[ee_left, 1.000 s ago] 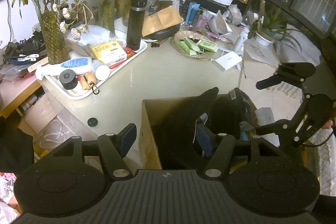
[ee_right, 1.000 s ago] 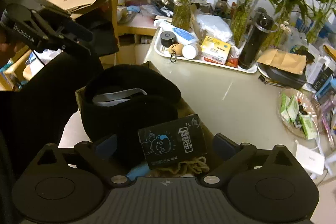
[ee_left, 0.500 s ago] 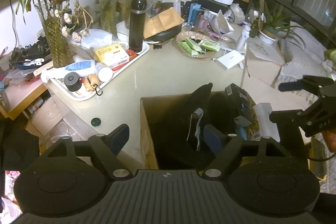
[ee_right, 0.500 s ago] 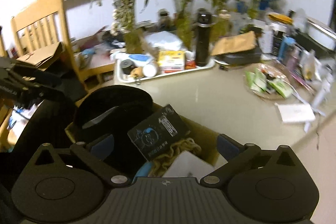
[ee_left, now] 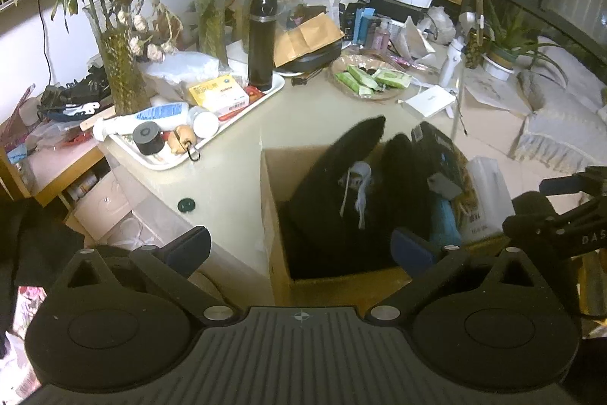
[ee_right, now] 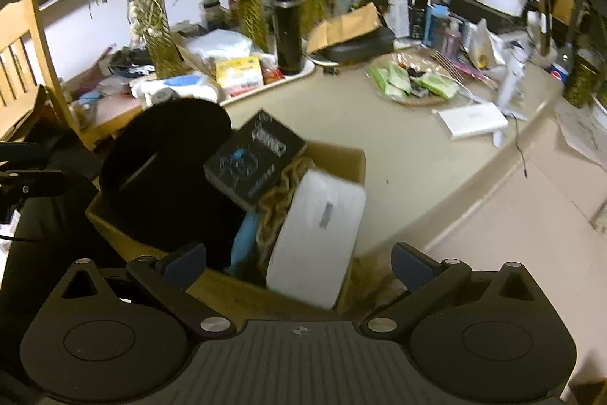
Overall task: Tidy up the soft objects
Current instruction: 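Withdraw both grippers upward from the filled box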
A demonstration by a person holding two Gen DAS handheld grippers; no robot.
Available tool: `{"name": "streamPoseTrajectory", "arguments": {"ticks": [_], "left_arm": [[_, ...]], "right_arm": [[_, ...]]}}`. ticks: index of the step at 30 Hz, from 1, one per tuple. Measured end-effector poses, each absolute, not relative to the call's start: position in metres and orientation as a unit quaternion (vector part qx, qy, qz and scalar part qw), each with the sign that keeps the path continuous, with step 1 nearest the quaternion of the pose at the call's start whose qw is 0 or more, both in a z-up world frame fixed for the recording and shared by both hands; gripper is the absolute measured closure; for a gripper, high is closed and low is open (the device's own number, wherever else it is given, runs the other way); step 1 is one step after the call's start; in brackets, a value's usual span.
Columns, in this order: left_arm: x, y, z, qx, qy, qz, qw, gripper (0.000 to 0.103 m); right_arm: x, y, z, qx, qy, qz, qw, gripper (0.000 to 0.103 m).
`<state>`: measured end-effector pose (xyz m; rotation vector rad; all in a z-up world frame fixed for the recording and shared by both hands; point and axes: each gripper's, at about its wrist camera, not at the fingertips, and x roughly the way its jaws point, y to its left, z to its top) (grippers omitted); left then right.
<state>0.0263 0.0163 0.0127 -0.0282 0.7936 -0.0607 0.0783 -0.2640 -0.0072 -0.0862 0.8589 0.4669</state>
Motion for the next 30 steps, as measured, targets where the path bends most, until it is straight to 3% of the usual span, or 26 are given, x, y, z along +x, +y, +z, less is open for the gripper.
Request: {"name": "streamPoseTrajectory", "arguments": {"ticks": [30], "left_arm": [[0.016, -0.004, -0.012, 0.033, 0.405, 0.041, 0.913, 0.000]], "right_arm": [[0.050, -0.235, -0.037, -0.018, 0.452, 0.174, 0.875, 0.000]]}}
